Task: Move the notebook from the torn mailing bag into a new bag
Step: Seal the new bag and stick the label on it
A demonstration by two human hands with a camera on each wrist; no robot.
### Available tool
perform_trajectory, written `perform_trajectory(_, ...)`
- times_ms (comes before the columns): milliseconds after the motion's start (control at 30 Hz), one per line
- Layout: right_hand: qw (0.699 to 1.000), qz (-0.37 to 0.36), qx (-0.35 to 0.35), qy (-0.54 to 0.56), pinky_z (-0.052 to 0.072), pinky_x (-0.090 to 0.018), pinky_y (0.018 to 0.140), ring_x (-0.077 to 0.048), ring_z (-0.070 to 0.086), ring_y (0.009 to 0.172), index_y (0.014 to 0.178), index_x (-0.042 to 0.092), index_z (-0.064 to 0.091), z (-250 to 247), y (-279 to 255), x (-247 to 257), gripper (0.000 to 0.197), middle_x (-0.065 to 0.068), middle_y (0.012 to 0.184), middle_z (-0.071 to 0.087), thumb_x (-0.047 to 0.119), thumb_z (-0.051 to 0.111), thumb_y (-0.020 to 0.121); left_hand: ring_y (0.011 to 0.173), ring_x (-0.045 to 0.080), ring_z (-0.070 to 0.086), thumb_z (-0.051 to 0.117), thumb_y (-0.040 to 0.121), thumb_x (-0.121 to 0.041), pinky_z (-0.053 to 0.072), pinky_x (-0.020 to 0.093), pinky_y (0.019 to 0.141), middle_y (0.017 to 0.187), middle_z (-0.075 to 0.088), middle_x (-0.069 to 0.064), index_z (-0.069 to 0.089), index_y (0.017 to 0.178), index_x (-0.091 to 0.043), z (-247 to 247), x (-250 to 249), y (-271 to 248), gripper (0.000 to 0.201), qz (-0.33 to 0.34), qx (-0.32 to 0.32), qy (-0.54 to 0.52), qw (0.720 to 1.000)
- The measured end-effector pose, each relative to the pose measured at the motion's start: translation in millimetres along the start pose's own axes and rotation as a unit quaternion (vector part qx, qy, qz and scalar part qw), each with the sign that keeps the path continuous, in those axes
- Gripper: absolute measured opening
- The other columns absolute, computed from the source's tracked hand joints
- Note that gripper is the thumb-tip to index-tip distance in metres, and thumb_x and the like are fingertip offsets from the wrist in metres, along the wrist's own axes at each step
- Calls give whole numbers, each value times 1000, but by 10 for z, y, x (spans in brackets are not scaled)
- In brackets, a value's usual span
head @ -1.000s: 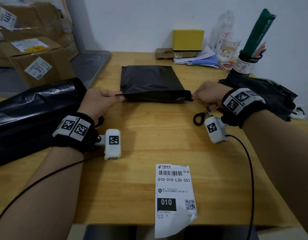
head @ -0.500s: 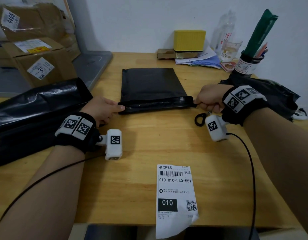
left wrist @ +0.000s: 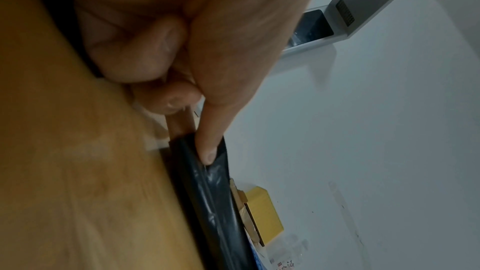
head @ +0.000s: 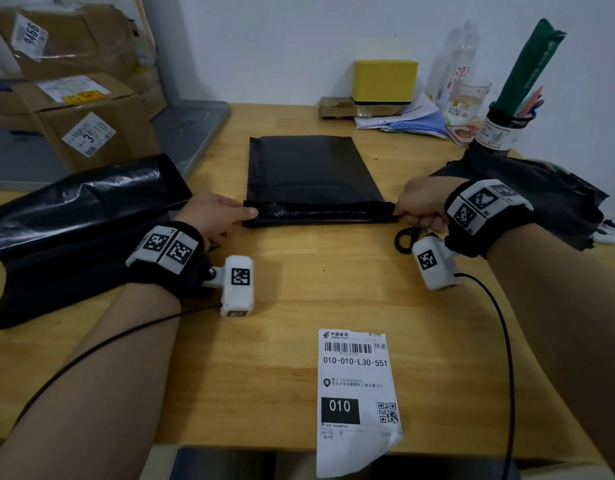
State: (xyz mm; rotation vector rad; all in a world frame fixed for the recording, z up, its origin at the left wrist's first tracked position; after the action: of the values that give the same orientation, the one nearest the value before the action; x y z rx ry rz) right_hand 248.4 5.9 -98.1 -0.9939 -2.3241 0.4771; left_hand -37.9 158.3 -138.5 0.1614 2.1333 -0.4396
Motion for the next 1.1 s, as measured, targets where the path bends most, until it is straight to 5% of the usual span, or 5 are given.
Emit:
perform_trajectory(300, 975, -102, -169, 104, 39, -28, 50, -22, 45, 56, 108, 11, 70, -228, -196, 79, 23, -10, 80, 59, 27, 54, 102, 62, 15, 51, 80, 81, -37, 42, 28, 55, 79, 58, 2, 62, 105, -17, -51, -108, -95, 37, 54, -51, -54, 996)
perform_trajectory(433, 964, -207, -50, 162, 25, -25, 43, -14, 30, 46, 102, 11, 74, -58, -365, 302, 30, 1, 58, 36, 33, 54, 104, 60, 13, 56, 69, 92, -32, 45, 23, 53, 77, 63, 1, 65, 92, -13, -7, -305, -273, 19, 146, -3, -146, 979)
perform_trajectory(633, 922, -204, 106, 311, 23, -18, 34, -7, 31, 43, 109, 3, 65, 298, -221, 639, 31, -2, 62, 53, 28, 46, 109, 101, 25, 73, 51, 102, -31, 56, 36, 90, 109, 75, 13, 65, 116, -5, 255, -439, -330, 33, 60, 218, -282, 933)
perform_trajectory(967, 800, -92, 159, 572, 24, -15, 32, -10, 46, 46, 84, 13, 51, 565, 169, 771, 32, -9, 70, 60, 28, 41, 110, 116, 36, 64, 47, 102, -30, 53, 41, 96, 125, 66, 25, 52, 134, 4, 385, -401, -81, 48, -96, 280, -331, 896)
perform_trajectory(1100, 802, -87, 166, 568, 34, -17, 40, -16, 58, 60, 86, 12, 52, 646, 209, 838, 30, -10, 78, 67, 26, 42, 110, 117, 35, 64, 47, 102, -31, 53, 41, 97, 124, 66, 25, 52, 134, 7, 383, -350, -35, 50, -111, 280, -342, 890)
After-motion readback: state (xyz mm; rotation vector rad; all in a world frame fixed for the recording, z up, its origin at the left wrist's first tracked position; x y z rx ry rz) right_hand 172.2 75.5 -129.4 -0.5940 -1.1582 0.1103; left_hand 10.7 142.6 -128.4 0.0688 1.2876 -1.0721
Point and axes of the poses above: each hand's wrist, its own y-axis towards the middle knuckle, its own z-axis out of the palm, x = y × z, the point moved 2 cm from there along y, towards the middle knuckle
